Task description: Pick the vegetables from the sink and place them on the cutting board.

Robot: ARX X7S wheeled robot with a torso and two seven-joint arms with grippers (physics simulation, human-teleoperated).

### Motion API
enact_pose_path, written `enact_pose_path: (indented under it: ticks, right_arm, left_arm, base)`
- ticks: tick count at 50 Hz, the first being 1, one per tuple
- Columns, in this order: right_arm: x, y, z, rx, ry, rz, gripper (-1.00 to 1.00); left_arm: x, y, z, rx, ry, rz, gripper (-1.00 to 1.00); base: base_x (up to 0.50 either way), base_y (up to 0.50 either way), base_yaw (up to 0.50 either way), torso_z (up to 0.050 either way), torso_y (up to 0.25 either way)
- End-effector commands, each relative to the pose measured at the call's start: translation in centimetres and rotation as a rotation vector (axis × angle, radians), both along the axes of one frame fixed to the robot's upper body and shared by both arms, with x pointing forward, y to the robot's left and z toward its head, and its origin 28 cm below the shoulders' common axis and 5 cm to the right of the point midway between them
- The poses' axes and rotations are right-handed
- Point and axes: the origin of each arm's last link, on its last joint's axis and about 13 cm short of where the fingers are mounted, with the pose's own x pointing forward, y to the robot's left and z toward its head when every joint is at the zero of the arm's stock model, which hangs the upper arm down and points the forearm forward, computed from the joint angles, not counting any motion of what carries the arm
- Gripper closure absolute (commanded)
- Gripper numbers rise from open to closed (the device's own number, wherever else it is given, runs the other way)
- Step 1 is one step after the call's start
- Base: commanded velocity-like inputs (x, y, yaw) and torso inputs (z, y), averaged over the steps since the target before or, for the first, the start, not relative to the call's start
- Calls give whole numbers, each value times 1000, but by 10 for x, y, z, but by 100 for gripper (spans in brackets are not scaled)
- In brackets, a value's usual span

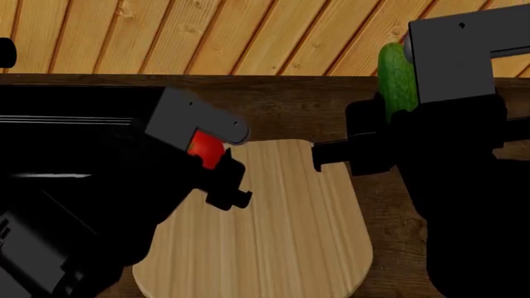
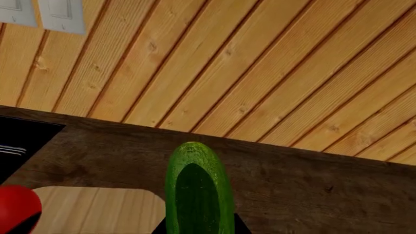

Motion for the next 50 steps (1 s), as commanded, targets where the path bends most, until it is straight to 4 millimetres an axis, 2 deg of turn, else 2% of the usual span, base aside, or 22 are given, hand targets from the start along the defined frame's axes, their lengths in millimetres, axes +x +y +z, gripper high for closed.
enact_pose_path:
  ticks: [1,19,20,30,44,50]
  right_arm:
    - [4,1,1,47,-9,26,100]
    - [4,2,-1,54,-5,28,100]
    - [4,2,-1,53,-5,28,100]
    - [4,1,-2,59,0,32,100]
    - [6,2,-3,62,5,39,100]
    - [12,9,4,84,49,114,100]
  left_arm:
    - [-1,-4,-1,-44,1,-6,100]
    - [-2,-4,-4,-30,11,-3,100]
    - [-3,-4,-4,-28,9,-7,-100]
    - [-3,-5,-1,-31,-4,-26,-100]
    - [-23,-4,48,-134,-130,-80,-100]
    - [-23,8,75,-184,-212,-32,-100]
  base:
    - [0,0,0,0,0]
    - [0,0,0,1,1]
    - [0,0,0,0,0]
    - [0,0,0,0,0]
    - [0,0,0,0,0]
    - [0,0,0,0,0]
